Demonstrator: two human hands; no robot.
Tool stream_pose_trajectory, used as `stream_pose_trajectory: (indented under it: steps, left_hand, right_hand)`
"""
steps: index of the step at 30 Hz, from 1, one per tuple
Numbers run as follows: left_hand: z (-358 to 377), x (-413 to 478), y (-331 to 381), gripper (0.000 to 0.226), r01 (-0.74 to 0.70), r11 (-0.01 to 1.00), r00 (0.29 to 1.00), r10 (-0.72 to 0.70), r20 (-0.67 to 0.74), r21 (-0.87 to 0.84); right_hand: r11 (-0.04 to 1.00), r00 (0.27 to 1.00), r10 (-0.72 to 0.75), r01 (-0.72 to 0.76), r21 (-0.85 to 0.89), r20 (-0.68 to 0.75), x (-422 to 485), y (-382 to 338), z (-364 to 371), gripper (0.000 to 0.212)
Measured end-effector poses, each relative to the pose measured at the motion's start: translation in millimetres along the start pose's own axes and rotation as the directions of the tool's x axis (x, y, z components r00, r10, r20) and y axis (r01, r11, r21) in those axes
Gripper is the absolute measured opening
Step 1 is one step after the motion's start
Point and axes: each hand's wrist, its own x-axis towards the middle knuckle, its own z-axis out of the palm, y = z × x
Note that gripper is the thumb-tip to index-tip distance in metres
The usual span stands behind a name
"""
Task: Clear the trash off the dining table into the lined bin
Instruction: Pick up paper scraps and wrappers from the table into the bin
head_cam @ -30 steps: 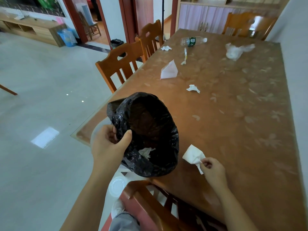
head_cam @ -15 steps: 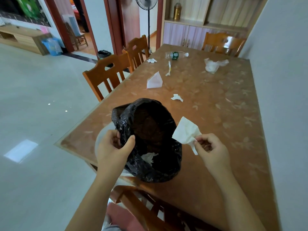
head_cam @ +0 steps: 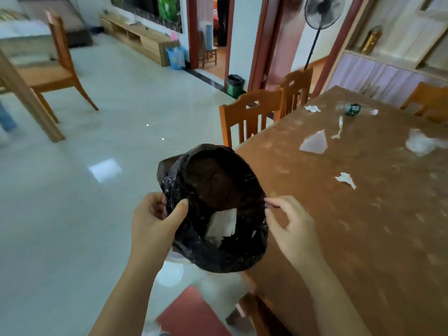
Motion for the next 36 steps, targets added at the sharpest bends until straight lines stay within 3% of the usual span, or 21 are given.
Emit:
stream_pose_trajectory:
  steps: [10, 18, 27, 36]
  left_hand:
    - [-158.9, 110.5, -43.8, 0.038, 0.092, 0.995, 0.958, -0.077, -0.277, 0.040]
    - [-229.1, 183.3, -84.8, 0.035, 0.157, 0.983, 0.920, -0.110, -0.377, 0.097]
    - [-210.7, 279.6, -105.0, 0.033, 0.166, 0.971, 0.940, -0.103, -0.326, 0.173]
    - [-135.2, 447.7, -78.3, 0.033, 0.041, 0.946, 0.986, 0.014, -0.164, 0.322]
  right_hand:
    - [0.985, 0.974, -0.134, 0.151, -0.083, 0.182, 92.4, -97.2, 171.8, 0.021]
    - [0.984, 0.929, -0.146, 0.172, -0.047, 0.340, 144.7, -157.7, 294.6, 0.024]
    - [0.978, 0.937, 0.002, 0.071, -0.196, 0.348, 208.3, -117.2, 333.2, 0.025]
    - [0.984, 0.977, 0.077, -0.043, -0.172, 0.198, 360.0, -72.5, 360.8, 0.026]
